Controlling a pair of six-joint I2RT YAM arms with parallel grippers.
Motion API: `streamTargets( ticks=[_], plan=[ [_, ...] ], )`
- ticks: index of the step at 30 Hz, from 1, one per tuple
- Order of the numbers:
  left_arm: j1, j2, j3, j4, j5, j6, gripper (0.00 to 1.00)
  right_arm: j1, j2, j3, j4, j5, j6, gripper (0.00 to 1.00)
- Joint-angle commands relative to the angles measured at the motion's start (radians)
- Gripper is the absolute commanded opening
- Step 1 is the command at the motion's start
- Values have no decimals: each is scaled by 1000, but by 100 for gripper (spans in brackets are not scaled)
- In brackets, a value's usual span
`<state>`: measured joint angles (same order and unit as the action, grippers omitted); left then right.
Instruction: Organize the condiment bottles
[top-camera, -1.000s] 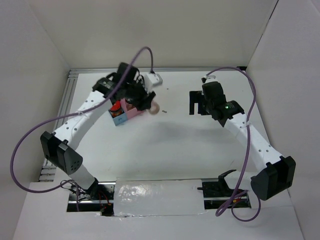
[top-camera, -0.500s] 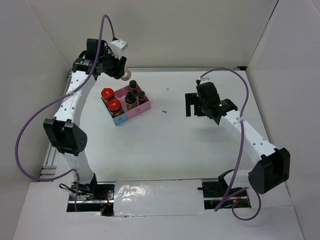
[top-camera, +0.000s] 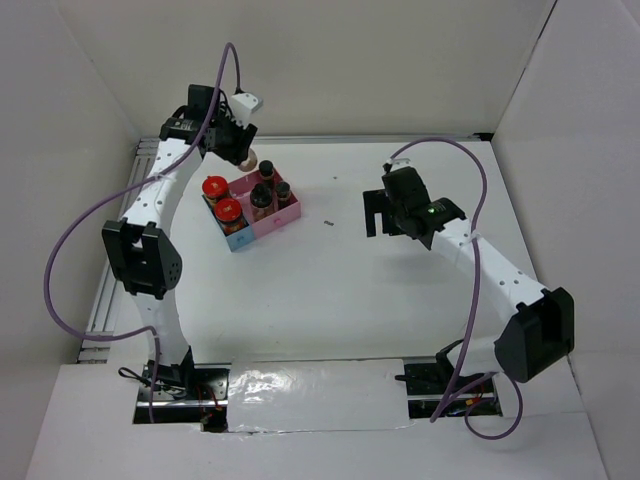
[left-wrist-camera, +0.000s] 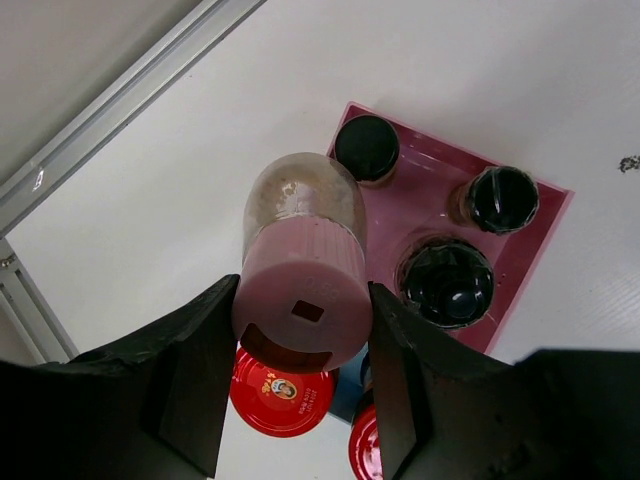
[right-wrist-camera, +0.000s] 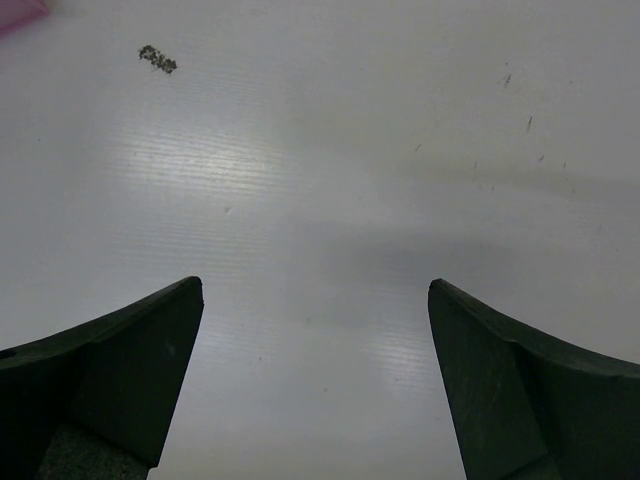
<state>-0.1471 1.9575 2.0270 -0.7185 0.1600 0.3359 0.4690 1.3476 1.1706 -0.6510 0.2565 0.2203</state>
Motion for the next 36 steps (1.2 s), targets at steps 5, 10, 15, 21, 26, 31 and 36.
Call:
streamTargets(
  ticks=[5, 10, 15, 21, 26, 31, 36],
  plan=[
    [-6, 79, 21, -35, -14, 51, 0, 14, 36, 21, 7, 24, 1, 100],
    [-8, 106, 10, -29, -28, 63, 0, 17, 51, 26, 7, 29, -2, 100],
    [-9, 129, 12, -32, -22, 72, 0, 17, 64, 24, 7, 33, -4, 100],
    [-23, 161, 24, -74, 4, 86, 0, 20, 81, 32, 2, 38, -7, 100],
    [-20, 140, 30, -105, 27, 92, 0, 22, 88, 47, -4, 49, -16, 100],
    [-20, 138, 38, -102, 10, 121, 0, 22, 97, 50, -3, 56, -22, 100],
    [-20, 195, 49, -104, -5, 132, 0, 20, 117, 60, -2, 55, -30, 100]
  ],
)
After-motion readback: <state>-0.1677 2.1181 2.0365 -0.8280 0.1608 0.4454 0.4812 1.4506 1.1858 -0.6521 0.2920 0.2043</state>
